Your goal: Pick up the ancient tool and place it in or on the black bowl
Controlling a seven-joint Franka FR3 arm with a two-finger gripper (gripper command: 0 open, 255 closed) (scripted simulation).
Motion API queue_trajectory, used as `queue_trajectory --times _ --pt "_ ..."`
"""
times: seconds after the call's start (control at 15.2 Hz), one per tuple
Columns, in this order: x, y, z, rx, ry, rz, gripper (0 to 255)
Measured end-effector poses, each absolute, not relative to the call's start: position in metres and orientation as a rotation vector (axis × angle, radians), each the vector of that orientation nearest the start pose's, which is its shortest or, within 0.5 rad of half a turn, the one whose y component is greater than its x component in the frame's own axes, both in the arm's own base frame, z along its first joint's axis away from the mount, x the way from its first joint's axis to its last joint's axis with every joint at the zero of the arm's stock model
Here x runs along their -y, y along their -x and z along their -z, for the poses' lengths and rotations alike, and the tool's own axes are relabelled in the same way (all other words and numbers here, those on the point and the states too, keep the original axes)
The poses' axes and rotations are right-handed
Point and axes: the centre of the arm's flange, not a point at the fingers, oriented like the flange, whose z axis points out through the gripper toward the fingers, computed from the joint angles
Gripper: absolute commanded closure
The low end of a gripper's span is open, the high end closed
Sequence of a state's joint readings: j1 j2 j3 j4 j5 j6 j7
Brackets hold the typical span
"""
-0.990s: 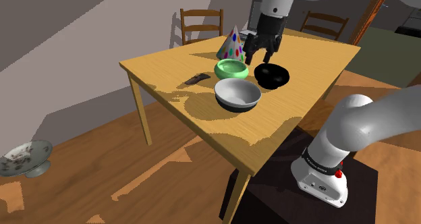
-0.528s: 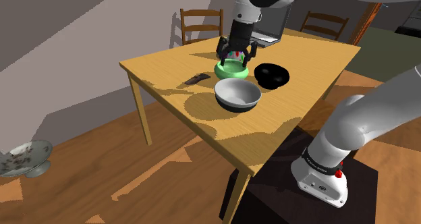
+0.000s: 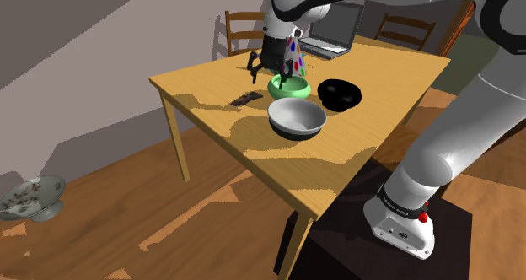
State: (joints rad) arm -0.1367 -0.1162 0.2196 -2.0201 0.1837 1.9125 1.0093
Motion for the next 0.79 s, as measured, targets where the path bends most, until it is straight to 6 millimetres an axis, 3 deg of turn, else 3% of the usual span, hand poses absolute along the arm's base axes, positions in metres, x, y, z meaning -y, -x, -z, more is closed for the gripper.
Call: queue_trajectory --times 0.46,0.79 --pt "-0.037 -0.603 -0.459 -1.794 2.397 -0.166 0" --pt "-0.041 -0.61 -0.441 -1.828 2.358 -0.157 0"
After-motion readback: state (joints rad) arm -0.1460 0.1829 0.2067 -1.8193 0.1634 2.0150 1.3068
